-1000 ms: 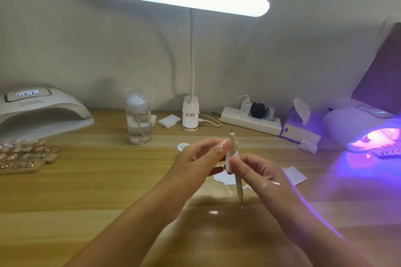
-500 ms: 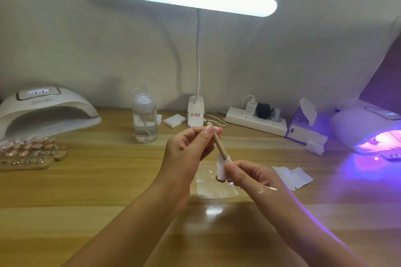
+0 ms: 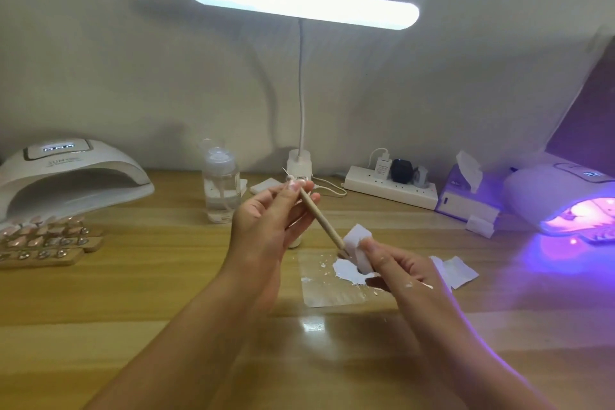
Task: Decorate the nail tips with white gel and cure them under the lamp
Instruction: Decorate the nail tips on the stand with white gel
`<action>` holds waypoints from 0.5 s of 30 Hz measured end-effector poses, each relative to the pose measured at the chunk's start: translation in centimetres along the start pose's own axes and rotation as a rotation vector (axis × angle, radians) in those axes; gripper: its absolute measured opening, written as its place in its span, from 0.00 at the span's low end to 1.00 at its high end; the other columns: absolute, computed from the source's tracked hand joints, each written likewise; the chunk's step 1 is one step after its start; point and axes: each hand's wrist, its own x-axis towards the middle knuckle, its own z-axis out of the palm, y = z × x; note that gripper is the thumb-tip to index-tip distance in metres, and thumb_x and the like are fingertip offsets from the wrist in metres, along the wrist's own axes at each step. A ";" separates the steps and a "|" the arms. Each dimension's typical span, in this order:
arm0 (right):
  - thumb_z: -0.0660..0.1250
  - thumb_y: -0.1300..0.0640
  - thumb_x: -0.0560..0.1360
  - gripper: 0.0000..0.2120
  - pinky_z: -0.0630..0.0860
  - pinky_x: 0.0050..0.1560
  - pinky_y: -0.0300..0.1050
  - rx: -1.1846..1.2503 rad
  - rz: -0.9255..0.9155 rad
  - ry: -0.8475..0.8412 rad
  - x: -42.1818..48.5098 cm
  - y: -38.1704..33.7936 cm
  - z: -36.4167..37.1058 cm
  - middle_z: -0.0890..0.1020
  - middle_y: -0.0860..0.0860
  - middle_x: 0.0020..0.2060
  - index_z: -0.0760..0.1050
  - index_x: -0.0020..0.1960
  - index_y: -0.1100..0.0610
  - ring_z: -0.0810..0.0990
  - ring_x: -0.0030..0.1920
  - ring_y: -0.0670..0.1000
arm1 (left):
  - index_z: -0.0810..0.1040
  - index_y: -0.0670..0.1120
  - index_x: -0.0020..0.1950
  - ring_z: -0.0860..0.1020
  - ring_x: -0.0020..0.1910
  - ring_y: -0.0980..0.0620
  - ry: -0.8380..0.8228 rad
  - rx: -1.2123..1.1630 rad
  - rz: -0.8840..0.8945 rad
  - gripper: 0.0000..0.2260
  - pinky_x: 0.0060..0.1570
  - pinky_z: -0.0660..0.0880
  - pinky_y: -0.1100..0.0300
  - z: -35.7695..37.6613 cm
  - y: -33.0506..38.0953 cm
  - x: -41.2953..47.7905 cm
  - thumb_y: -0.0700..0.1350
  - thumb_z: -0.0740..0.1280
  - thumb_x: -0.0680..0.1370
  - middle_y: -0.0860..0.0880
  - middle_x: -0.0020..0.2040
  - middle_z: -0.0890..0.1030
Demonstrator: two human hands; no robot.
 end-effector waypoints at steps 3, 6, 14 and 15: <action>0.64 0.43 0.75 0.18 0.76 0.50 0.35 0.004 -0.021 -0.094 -0.4 -0.2 0.7 0.88 0.43 0.47 0.87 0.48 0.53 0.82 0.48 0.39 | 0.81 0.40 0.51 0.85 0.48 0.53 -0.012 0.008 0.004 0.06 0.42 0.79 0.66 0.3 -0.6 -0.5 0.40 0.66 0.79 0.45 0.49 0.86; 0.66 0.42 0.72 0.17 0.73 0.45 0.29 -0.014 -0.021 -0.132 -0.7 -0.3 0.8 0.87 0.46 0.40 0.85 0.43 0.54 0.80 0.40 0.39 | 0.79 0.38 0.55 0.85 0.49 0.51 0.016 0.029 0.015 0.07 0.42 0.79 0.66 0.4 -0.9 -0.7 0.40 0.65 0.80 0.45 0.51 0.86; 0.61 0.43 0.79 0.21 0.73 0.49 0.31 -0.146 -0.173 -0.148 -0.7 -0.6 0.2 0.84 0.51 0.36 0.78 0.35 0.56 0.82 0.43 0.44 | 0.73 0.39 0.62 0.85 0.48 0.50 -0.036 0.033 -0.019 0.13 0.40 0.80 0.64 0.6 -1.3 -1.1 0.41 0.67 0.79 0.46 0.49 0.86; 0.62 0.44 0.79 0.21 0.73 0.48 0.31 -0.118 -0.139 -0.170 -0.6 -0.8 0.1 0.84 0.51 0.36 0.78 0.35 0.57 0.82 0.42 0.43 | 0.73 0.39 0.62 0.85 0.47 0.50 -0.035 0.034 -0.011 0.13 0.40 0.80 0.64 0.6 -1.3 -1.1 0.41 0.66 0.79 0.45 0.49 0.86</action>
